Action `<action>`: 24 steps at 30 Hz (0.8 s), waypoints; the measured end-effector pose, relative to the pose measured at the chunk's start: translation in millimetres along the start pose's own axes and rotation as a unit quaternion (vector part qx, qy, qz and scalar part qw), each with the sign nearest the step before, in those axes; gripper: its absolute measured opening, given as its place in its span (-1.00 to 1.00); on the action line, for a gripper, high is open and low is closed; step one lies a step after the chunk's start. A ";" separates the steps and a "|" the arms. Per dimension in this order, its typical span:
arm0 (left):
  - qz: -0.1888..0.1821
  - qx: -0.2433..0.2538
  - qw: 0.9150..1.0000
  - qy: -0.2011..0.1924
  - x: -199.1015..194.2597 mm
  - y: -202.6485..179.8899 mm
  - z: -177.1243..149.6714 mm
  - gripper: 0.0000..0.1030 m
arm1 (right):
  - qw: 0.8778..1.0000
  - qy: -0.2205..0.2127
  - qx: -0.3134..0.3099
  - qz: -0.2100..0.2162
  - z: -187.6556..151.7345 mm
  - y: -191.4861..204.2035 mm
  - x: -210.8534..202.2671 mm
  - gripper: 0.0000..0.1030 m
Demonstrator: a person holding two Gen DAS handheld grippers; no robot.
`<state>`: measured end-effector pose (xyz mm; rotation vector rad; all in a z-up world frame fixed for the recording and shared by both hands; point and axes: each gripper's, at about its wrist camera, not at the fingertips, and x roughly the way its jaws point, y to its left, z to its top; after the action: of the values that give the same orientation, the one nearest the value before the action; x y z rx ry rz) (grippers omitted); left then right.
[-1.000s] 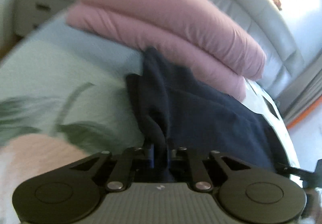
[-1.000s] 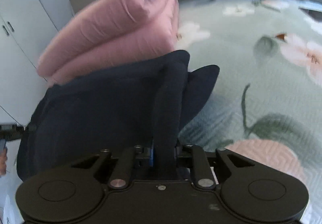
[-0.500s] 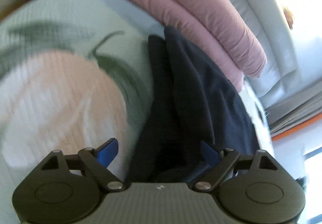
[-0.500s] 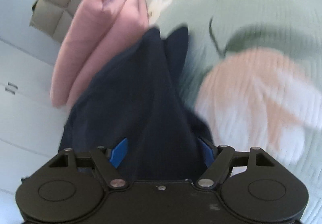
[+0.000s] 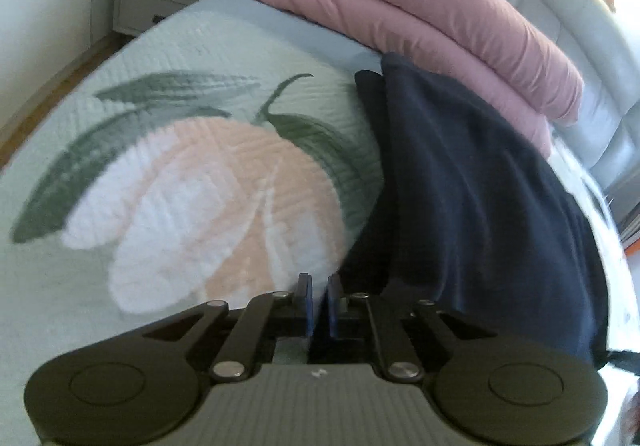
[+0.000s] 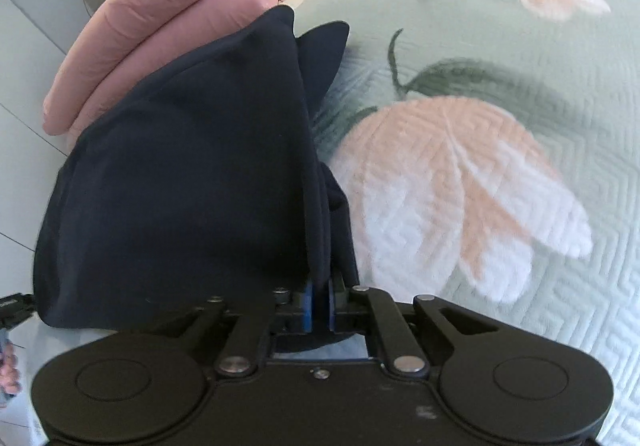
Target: Fold large clothes
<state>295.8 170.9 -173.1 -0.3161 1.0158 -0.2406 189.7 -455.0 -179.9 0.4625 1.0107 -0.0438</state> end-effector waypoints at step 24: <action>-0.167 -0.025 0.985 0.026 52.1 -20.7 59.7 0.89 | 0.987 -0.063 -0.133 -0.057 122.0 225.5 99.3 0.97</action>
<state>372.6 142.7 -177.5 -0.5280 1.0178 -0.5287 397.0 -282.0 -128.0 0.1550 0.9024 -0.0390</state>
